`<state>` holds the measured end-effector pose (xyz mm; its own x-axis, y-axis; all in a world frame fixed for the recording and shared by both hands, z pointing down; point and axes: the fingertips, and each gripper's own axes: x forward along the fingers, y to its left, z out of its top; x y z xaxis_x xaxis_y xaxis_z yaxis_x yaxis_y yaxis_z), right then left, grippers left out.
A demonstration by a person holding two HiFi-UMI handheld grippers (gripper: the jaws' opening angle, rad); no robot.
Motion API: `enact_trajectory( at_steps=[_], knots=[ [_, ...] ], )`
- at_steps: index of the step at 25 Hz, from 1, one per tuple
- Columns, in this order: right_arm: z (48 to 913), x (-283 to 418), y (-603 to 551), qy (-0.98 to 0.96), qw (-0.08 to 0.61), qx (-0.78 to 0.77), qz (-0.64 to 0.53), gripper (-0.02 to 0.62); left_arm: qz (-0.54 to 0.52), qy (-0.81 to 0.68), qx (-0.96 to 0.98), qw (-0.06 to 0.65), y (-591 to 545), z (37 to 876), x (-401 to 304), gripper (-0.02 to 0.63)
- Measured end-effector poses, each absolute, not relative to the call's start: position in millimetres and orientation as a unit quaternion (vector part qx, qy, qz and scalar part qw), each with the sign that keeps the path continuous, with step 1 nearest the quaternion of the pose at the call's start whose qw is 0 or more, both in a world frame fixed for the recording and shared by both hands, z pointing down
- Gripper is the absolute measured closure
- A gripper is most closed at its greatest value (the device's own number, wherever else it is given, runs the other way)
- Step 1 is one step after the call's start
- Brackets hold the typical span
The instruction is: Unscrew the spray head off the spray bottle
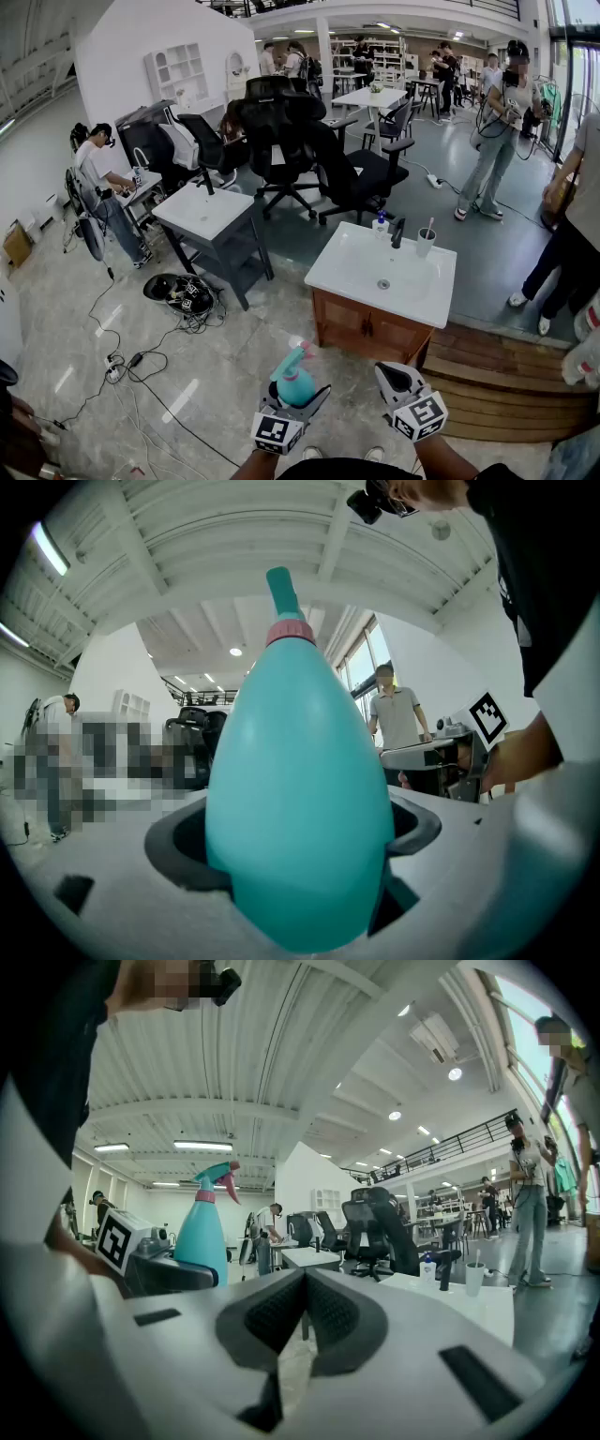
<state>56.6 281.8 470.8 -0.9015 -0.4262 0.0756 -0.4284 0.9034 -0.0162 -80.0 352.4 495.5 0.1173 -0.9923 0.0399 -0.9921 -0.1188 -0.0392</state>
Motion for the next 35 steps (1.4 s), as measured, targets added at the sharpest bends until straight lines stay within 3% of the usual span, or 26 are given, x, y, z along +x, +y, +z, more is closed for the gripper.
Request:
enact_trajectory(
  at_steps=[24,35],
  knots=[
    [500.8,11.9,288.6,-0.965,0.061,0.253,0.039,0.591,-0.058,0.608,-0.791,-0.015,356.3,527.0,-123.3,0.141],
    [513.1,6.5,208.4,-0.963,0.039,0.263,0.053,0.591,-0.072,0.588,-0.805,-0.023,273.4,543.3,-125.7,0.141]
  ],
)
